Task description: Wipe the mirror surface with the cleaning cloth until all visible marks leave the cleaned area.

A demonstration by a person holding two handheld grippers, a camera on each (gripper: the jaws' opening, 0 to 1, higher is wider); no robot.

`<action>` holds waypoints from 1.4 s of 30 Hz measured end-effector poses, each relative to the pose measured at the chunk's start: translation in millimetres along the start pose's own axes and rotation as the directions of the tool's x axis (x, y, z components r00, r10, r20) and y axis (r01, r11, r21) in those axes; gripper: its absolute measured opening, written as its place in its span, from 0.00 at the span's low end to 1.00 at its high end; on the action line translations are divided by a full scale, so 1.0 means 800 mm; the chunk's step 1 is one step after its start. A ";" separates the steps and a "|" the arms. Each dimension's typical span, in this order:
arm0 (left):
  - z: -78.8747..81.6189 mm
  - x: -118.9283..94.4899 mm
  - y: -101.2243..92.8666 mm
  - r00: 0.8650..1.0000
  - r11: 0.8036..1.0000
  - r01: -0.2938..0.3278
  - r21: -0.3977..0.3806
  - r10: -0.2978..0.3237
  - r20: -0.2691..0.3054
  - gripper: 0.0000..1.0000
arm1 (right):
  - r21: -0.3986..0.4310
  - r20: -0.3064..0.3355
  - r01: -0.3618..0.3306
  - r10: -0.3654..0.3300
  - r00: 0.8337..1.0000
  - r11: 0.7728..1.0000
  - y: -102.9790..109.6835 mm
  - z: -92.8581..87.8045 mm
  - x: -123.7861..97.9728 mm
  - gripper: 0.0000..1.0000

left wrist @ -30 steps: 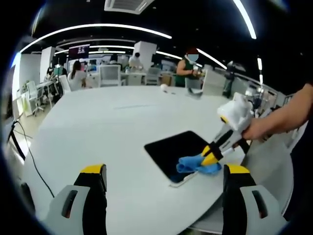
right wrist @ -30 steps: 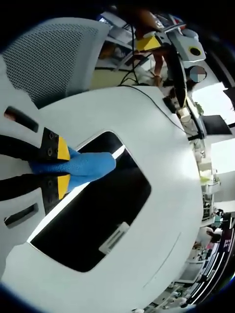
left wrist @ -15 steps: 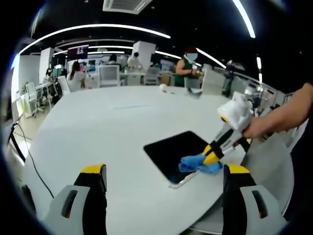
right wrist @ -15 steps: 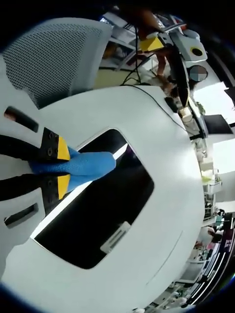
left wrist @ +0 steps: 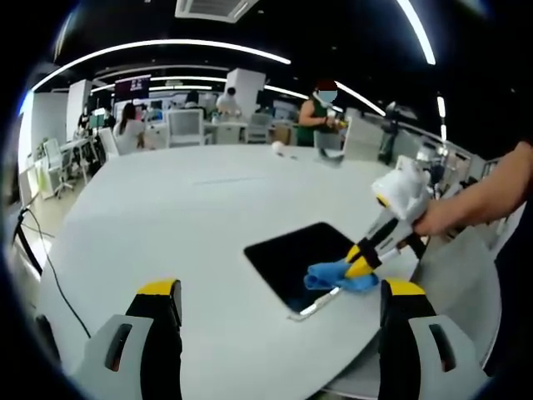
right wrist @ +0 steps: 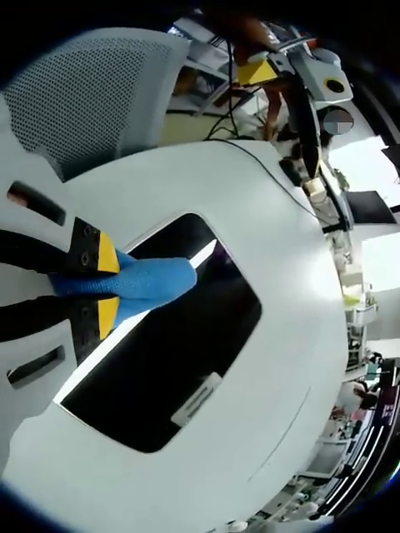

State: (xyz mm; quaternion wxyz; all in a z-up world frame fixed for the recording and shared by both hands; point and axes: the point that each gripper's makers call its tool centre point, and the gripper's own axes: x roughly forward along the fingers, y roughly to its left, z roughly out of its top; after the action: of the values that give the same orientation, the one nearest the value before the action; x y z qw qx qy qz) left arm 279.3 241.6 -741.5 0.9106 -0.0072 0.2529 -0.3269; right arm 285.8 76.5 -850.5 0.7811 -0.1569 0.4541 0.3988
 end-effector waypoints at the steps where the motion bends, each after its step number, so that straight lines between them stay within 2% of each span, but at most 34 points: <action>1: 0.000 0.001 0.000 1.000 1.000 0.000 -0.001 0.000 0.000 1.00 | -0.001 0.001 0.000 0.000 1.000 1.000 -0.001 0.000 0.000 0.03; 22: -0.006 0.002 0.004 1.000 1.000 -0.004 -0.019 0.004 -0.007 1.00 | -0.005 -0.007 0.001 -0.001 1.000 1.000 -0.029 0.017 0.008 0.03; 42: -0.020 0.008 0.008 0.999 1.000 -0.003 -0.031 0.002 -0.040 1.00 | 0.007 -0.009 -0.005 0.005 1.000 1.000 -0.076 0.048 0.023 0.02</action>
State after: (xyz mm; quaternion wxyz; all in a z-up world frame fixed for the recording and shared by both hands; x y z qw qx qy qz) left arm 280.3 245.3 -759.9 0.9055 -0.0146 0.2761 -0.3220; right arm 359.6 70.7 -852.2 0.7788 -0.1549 0.4592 0.3983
